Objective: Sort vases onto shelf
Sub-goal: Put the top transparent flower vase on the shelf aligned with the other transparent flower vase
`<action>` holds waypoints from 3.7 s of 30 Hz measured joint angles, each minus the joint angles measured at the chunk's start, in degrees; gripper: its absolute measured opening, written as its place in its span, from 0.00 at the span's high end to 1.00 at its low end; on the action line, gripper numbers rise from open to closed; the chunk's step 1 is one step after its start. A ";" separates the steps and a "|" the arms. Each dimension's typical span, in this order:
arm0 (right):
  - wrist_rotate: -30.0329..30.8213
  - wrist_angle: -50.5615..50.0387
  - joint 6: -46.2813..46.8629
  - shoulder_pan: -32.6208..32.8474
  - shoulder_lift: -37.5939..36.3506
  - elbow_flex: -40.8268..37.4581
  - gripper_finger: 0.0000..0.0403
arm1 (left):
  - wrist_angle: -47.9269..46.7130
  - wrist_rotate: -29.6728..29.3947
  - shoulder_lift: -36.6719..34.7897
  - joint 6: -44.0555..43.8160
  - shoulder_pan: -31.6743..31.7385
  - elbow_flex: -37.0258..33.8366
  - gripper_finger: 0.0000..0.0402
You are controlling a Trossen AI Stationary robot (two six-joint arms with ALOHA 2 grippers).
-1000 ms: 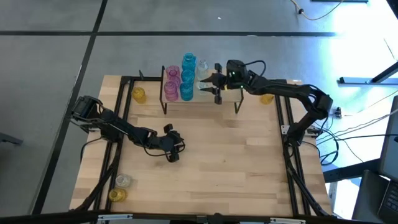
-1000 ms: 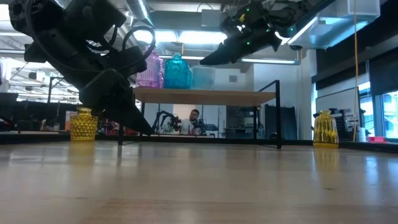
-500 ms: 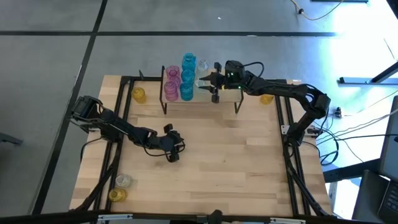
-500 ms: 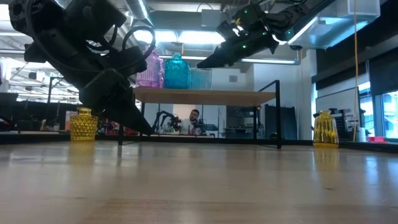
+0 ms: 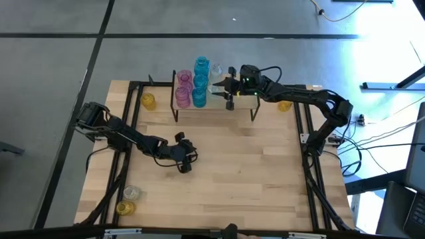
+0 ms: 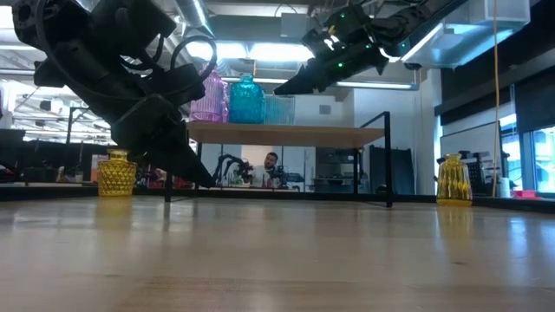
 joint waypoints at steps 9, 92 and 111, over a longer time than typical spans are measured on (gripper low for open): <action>3.29 0.01 -0.11 0.00 0.00 0.00 0.59 | 0.02 0.02 0.00 -0.04 0.00 0.00 0.68; 25.78 -12.05 -0.44 4.89 -4.55 -5.40 0.69 | 1.29 0.20 -0.02 -0.05 -0.02 -0.02 0.68; 28.47 -5.96 -1.20 4.85 -4.52 -5.42 0.69 | 1.29 0.20 -0.01 -0.07 -0.02 -0.02 0.68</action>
